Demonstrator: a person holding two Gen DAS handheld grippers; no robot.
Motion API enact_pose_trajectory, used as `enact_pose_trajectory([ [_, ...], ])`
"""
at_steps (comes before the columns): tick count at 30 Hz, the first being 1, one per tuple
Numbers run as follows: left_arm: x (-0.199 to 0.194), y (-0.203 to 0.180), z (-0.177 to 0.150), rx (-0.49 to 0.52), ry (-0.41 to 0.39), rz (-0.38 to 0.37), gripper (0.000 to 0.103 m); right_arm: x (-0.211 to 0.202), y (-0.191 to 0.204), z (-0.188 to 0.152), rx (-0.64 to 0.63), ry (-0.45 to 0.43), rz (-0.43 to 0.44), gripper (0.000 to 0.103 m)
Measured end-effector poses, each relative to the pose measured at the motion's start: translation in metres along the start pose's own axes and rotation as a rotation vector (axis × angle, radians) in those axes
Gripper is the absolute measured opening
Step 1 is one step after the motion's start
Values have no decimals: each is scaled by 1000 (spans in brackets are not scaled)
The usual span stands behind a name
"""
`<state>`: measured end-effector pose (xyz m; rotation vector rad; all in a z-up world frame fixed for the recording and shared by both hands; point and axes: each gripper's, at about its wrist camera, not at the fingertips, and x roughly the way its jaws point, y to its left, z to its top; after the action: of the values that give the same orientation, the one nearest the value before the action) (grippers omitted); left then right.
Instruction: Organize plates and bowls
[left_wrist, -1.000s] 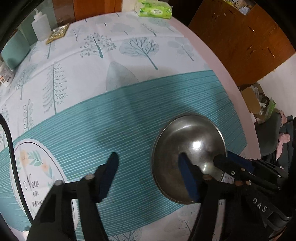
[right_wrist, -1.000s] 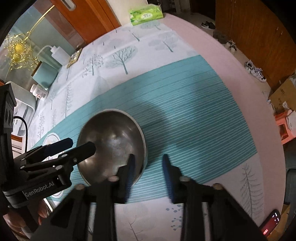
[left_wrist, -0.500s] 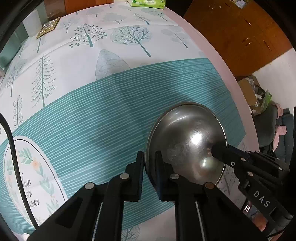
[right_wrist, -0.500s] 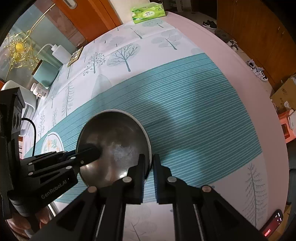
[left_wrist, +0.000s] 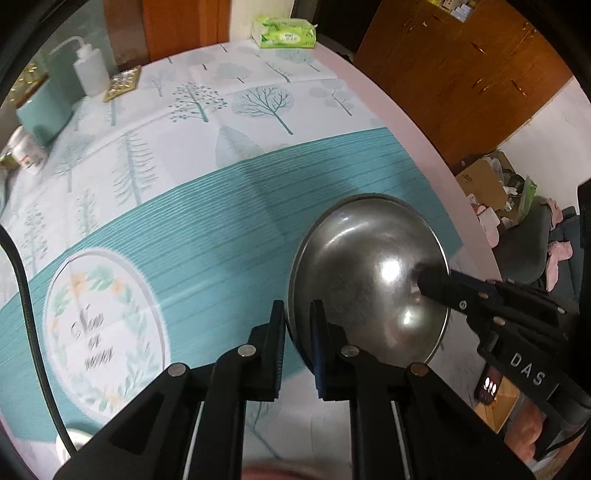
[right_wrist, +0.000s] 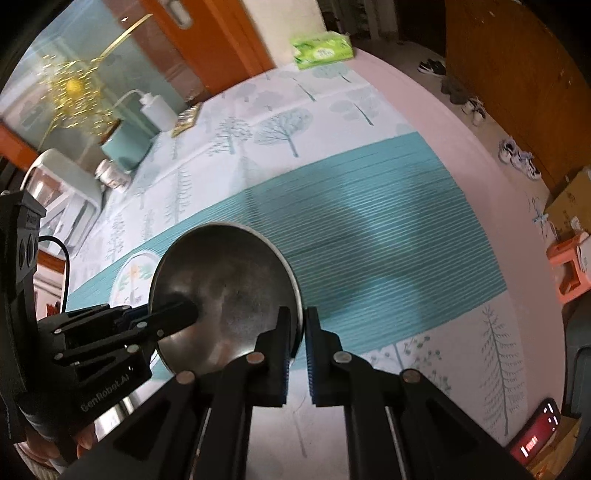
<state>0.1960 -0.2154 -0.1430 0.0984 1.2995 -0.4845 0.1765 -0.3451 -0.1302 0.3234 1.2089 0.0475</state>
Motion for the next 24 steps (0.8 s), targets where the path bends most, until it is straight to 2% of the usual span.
enact_pose_trajectory([
  [6, -46, 8, -52, -28, -23, 19, 11, -26, 28, -36, -93, 22, 62, 8],
  [13, -83, 26, -126, -125, -28, 28, 11, -42, 63, -84, -246, 77, 143, 8],
  [21, -82, 43, -188, -238, 17, 57, 11, -30, 90, -123, -367, 174, 169, 8],
  [24, -78, 48, -200, -269, 30, 58, 11, -21, 95, -130, -387, 211, 175, 8],
])
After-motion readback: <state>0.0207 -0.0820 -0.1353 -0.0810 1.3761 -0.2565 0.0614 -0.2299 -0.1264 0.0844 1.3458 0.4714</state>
